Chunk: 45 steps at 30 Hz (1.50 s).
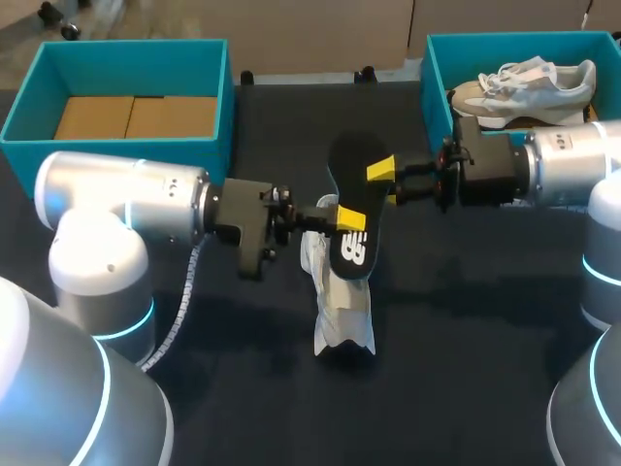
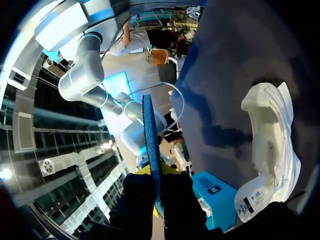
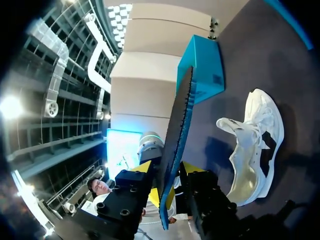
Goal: Take the shoe out of the shoebox, open the shoe tongue, remove and reinsert the insole, then place the shoe into the shoebox
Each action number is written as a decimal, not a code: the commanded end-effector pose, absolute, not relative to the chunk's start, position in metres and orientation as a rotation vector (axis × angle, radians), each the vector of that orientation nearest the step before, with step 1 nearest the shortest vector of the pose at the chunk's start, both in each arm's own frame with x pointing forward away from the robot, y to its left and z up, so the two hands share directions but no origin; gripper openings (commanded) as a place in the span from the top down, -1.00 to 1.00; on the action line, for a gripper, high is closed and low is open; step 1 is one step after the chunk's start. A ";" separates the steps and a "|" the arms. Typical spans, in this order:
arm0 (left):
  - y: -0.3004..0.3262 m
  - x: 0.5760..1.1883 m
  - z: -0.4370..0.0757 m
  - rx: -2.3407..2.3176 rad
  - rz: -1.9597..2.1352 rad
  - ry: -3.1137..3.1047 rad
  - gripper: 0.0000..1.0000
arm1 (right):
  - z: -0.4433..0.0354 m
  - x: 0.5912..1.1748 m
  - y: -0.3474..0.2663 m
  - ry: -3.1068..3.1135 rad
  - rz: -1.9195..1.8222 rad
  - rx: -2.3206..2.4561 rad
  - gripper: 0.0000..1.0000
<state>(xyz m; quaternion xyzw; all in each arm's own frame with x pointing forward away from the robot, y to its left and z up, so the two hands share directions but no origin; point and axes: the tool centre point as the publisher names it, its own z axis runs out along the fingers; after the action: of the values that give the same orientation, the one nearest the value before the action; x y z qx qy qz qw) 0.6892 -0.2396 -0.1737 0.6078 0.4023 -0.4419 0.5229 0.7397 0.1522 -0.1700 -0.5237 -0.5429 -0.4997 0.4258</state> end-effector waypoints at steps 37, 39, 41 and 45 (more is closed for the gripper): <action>-0.207 0.687 -0.193 1.472 -1.097 1.094 -1.00 | -0.183 0.733 0.154 -1.329 -1.254 -1.294 1.00; -0.204 0.687 -0.191 1.485 -1.096 1.116 -1.00 | -0.185 0.733 0.154 -1.325 -1.253 -1.295 1.00; -0.201 0.687 -0.188 1.500 -1.090 1.136 -1.00 | -0.188 0.734 0.154 -1.320 -1.249 -1.296 1.00; -0.194 0.690 -0.183 1.507 -1.062 1.199 -1.00 | -0.192 0.734 0.155 -1.316 -1.235 -1.301 1.00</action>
<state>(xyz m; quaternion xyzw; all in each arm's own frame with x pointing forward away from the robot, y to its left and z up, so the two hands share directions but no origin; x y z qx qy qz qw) 0.6938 -0.2015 -0.1920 0.6039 0.4727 -0.4429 0.4644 0.7322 0.1524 -0.1887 -0.5249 -0.5301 -0.4987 0.4413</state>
